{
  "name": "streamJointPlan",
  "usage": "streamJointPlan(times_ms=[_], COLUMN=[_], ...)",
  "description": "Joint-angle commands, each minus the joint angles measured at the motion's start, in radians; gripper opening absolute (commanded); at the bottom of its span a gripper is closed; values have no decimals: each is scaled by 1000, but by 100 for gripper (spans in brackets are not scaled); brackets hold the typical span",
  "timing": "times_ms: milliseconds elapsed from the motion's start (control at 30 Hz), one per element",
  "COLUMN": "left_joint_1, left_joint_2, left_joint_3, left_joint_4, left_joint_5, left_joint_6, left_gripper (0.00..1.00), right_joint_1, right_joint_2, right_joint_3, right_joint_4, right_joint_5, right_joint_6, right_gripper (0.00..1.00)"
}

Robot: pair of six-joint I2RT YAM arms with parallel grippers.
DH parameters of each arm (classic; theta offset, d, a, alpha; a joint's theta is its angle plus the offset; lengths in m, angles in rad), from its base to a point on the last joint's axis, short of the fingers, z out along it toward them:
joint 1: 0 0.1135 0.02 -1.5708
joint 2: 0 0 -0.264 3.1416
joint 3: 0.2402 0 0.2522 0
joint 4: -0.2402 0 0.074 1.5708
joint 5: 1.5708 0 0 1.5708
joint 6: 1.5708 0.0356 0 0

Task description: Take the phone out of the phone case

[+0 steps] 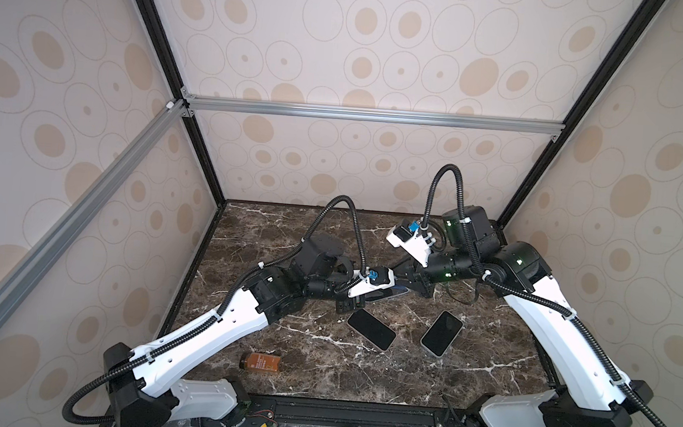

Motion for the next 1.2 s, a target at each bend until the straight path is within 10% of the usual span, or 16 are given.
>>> streamJointPlan(times_ms=[0, 333, 733, 1167], left_joint_1=[1, 13, 184, 212], left_joint_2=[-52, -122, -78, -52], left_joint_3=[35, -65, -137, -201], left_joint_4=[156, 280, 189, 42], left_joint_5=[18, 172, -90, -313], left_joint_6=[-12, -134, -567, -866], left_gripper=[0, 0, 0, 0], right_joint_1=[-73, -240, -240, -239], right_joint_2=[-3, -90, -243, -290], right_joint_3=[-26, -252, -538, -749], right_joint_4=[31, 482, 579, 777], right_joint_5=[-25, -21, 291, 274], right_joint_6=[151, 503, 611, 642], right_gripper=[0, 0, 0, 0])
